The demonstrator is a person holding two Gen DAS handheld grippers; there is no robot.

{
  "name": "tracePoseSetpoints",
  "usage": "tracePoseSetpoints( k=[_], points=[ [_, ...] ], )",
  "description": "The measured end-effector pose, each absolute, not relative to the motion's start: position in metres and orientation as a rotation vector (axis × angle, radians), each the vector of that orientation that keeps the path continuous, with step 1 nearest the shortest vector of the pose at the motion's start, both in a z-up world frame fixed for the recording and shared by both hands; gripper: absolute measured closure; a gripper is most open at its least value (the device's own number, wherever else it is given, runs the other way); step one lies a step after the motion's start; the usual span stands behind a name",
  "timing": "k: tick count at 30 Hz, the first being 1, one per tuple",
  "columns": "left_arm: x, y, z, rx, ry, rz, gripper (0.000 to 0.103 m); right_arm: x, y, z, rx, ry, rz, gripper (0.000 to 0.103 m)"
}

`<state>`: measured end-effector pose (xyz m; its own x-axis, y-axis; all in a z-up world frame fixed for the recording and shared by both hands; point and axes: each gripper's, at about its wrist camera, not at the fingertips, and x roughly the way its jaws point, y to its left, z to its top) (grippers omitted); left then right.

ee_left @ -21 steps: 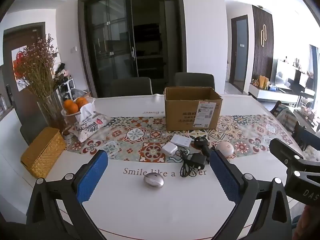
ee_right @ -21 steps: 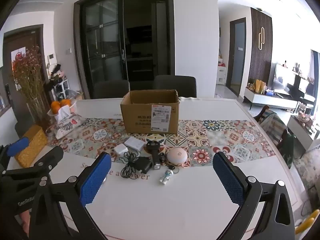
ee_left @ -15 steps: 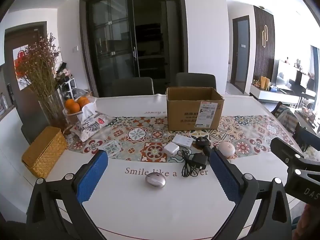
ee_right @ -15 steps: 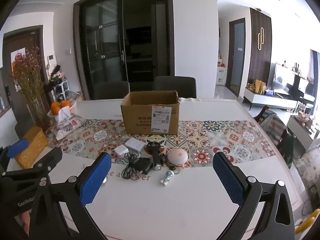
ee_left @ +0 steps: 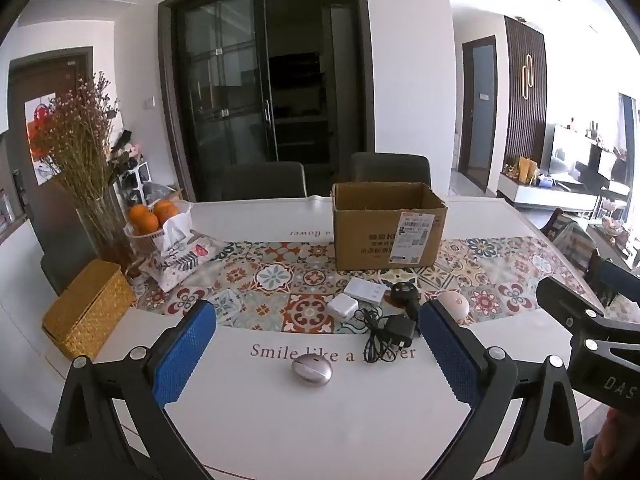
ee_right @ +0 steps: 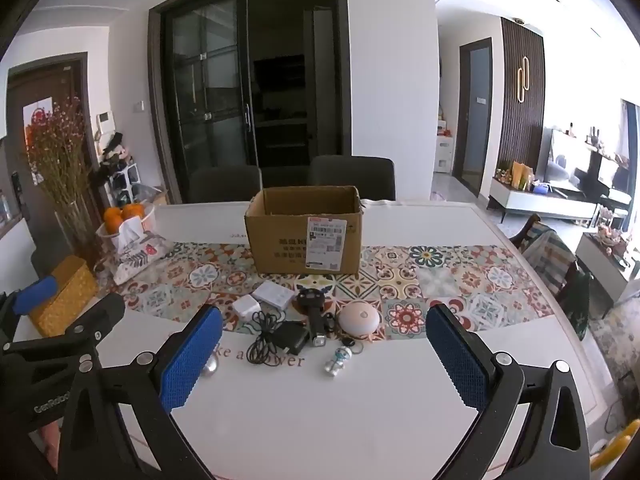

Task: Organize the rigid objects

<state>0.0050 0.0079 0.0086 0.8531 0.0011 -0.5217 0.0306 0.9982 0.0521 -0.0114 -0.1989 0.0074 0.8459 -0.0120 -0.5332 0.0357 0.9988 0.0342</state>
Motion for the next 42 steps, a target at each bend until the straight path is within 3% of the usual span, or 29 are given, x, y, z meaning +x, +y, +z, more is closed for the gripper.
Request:
tracePoseSetpoints(
  k=[42],
  points=[
    [0.006, -0.001, 0.018, 0.072, 0.501, -0.035, 0.000, -0.009, -0.205, 0.015, 0.035, 0.528, -0.025, 0.001]
  ],
)
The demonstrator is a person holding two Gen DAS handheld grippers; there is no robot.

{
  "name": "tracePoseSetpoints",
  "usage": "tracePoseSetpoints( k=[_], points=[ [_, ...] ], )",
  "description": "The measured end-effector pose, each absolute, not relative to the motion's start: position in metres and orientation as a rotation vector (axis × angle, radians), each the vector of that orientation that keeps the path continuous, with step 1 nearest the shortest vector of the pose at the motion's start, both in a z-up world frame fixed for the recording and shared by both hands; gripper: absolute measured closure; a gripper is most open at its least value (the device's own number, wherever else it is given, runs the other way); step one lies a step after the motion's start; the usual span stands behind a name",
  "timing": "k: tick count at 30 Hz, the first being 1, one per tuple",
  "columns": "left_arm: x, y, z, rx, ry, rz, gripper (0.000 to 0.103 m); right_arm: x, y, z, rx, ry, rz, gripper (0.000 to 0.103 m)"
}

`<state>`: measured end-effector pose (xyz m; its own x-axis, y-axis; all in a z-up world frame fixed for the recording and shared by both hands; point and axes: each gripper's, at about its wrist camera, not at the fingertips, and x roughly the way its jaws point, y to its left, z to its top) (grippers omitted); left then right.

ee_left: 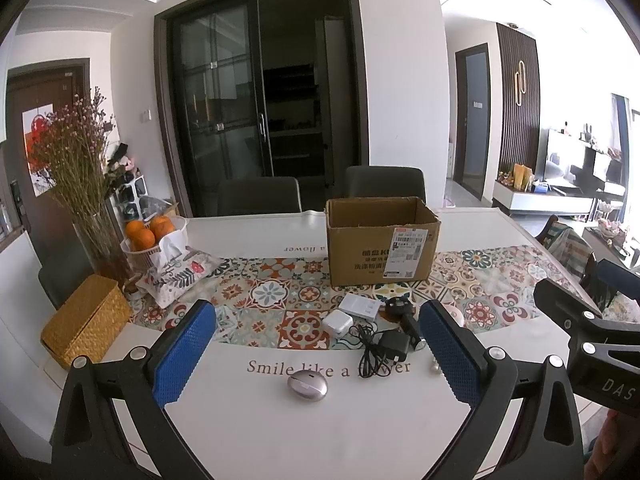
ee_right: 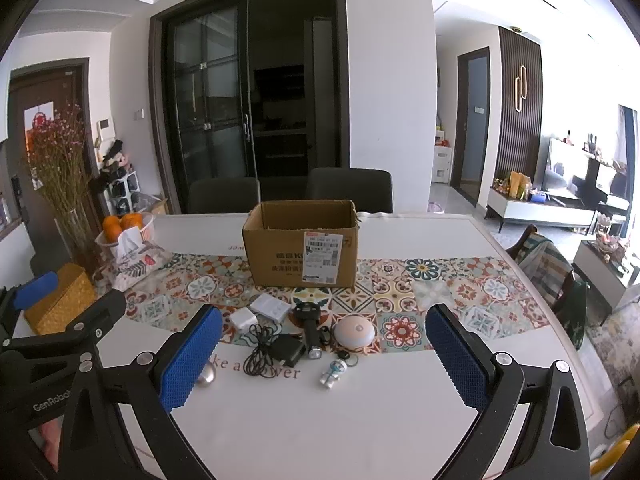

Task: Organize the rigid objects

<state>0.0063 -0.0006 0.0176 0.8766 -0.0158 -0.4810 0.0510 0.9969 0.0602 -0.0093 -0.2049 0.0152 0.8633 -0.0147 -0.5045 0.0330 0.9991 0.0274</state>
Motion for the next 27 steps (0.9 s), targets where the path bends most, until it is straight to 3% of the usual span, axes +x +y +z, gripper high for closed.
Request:
tracePoseSetpoints(
  k=[27],
  points=[
    [0.0050, -0.0016, 0.0178, 0.072, 0.501, -0.032, 0.000, -0.0096, -0.2053, 0.0186, 0.035, 0.527, -0.024, 0.001]
  ],
)
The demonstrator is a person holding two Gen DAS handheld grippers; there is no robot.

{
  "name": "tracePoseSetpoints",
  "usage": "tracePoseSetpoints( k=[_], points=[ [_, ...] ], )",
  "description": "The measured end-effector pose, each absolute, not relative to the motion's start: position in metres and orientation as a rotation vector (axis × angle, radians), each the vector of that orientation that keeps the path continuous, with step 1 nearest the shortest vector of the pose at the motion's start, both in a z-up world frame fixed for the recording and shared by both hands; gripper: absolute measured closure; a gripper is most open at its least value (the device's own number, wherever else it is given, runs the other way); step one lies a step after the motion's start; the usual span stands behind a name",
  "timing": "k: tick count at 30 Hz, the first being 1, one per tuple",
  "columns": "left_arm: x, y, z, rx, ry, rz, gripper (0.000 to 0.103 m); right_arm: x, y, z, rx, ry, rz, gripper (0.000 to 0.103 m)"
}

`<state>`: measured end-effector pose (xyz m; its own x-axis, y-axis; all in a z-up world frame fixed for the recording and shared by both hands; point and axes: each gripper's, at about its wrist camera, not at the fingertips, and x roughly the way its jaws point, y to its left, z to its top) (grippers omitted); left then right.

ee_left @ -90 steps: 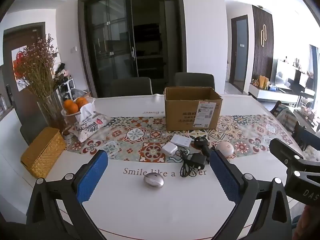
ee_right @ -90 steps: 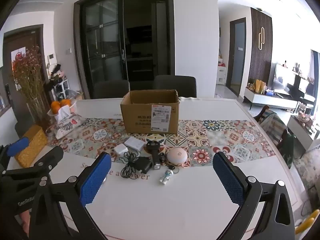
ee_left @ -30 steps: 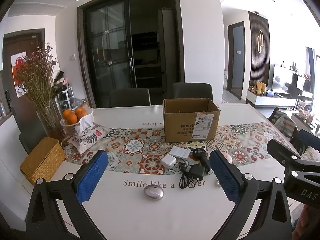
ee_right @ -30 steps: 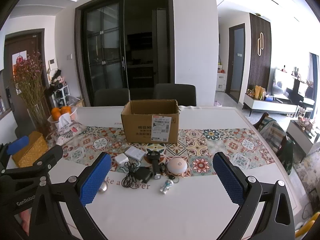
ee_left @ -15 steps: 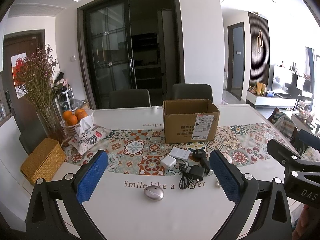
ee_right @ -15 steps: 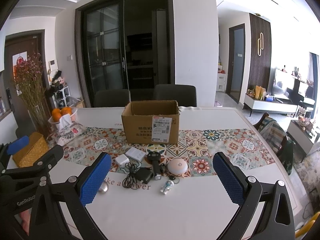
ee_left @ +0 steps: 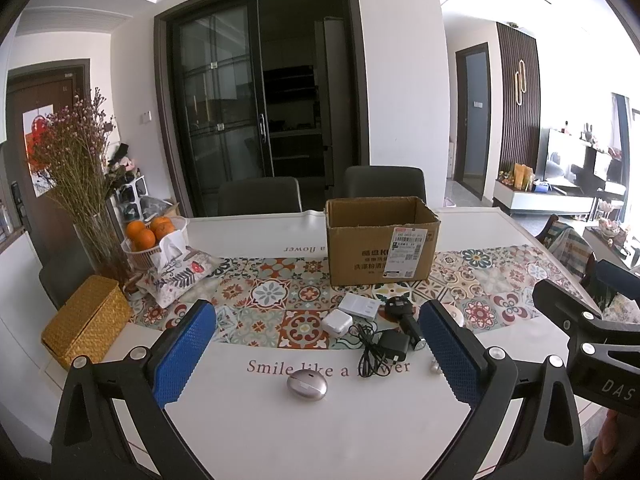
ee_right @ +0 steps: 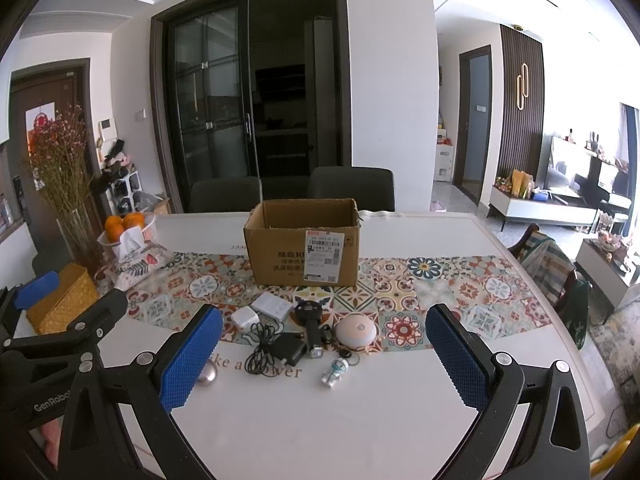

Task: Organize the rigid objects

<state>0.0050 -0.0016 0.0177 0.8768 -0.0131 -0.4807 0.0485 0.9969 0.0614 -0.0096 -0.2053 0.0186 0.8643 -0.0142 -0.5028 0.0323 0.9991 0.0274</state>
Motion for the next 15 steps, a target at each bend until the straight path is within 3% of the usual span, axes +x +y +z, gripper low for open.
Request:
tracePoseSetpoints(
  k=[7, 15],
  points=[
    [0.009, -0.001, 0.010, 0.067, 0.539, -0.029, 0.000, -0.006, -0.203, 0.008, 0.042, 0.562, -0.010, 0.001],
    [0.024, 0.006, -0.036, 0.072, 0.690, -0.026, 0.000, 0.017, -0.196, -0.041, 0.045, 0.724, 0.026, 0.001]
  ],
)
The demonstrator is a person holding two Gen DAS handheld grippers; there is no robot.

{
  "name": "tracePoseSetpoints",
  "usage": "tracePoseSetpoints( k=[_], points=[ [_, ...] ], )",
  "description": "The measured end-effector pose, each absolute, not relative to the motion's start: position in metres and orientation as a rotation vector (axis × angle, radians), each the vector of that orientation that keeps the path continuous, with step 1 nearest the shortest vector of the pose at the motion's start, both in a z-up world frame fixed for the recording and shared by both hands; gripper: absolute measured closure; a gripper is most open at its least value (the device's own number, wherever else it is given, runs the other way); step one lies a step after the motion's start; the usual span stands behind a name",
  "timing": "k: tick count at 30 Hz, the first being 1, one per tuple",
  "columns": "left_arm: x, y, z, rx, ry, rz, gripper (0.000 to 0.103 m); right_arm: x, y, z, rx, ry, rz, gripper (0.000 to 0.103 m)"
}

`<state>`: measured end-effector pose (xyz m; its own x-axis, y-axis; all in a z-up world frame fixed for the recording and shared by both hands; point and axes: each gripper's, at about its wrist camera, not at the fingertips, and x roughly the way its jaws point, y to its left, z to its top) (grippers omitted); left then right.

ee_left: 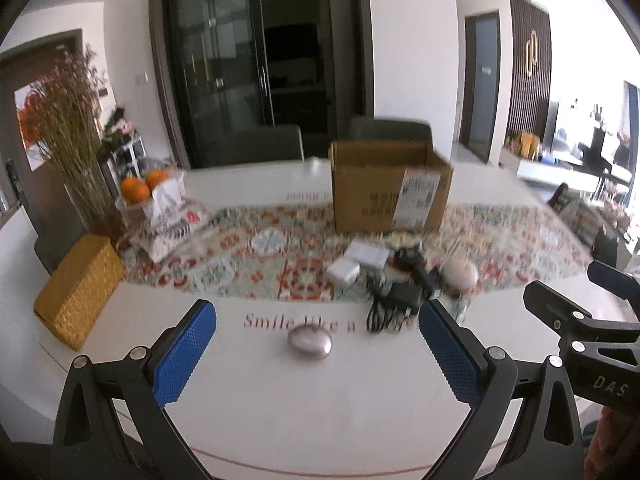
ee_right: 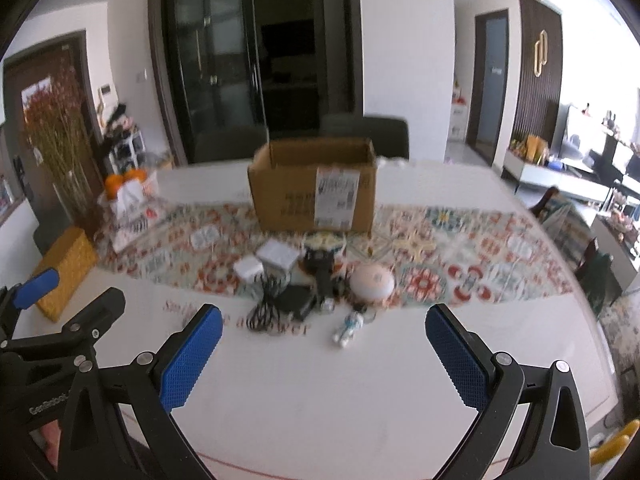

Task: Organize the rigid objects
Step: 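Grasp the silver oval object with the left gripper while the right gripper approaches the astronaut figurine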

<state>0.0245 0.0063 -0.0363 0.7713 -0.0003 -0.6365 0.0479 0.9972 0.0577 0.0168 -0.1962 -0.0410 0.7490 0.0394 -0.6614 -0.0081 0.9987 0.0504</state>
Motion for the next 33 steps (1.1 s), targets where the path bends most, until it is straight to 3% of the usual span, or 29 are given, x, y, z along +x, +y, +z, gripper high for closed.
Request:
tracePoseSetpoints(
  k=[20, 33],
  points=[
    [0.092, 0.019, -0.164, 0.066, 0.878, 0.030, 0.001, 0.081, -0.182, -0.165, 0.081, 1.011, 0.019, 0.001],
    [0.128, 0.018, -0.215, 0.101, 0.926, 0.055, 0.015, 0.107, -0.177, -0.210, 0.073, 1.081, -0.032, 0.001]
  ],
)
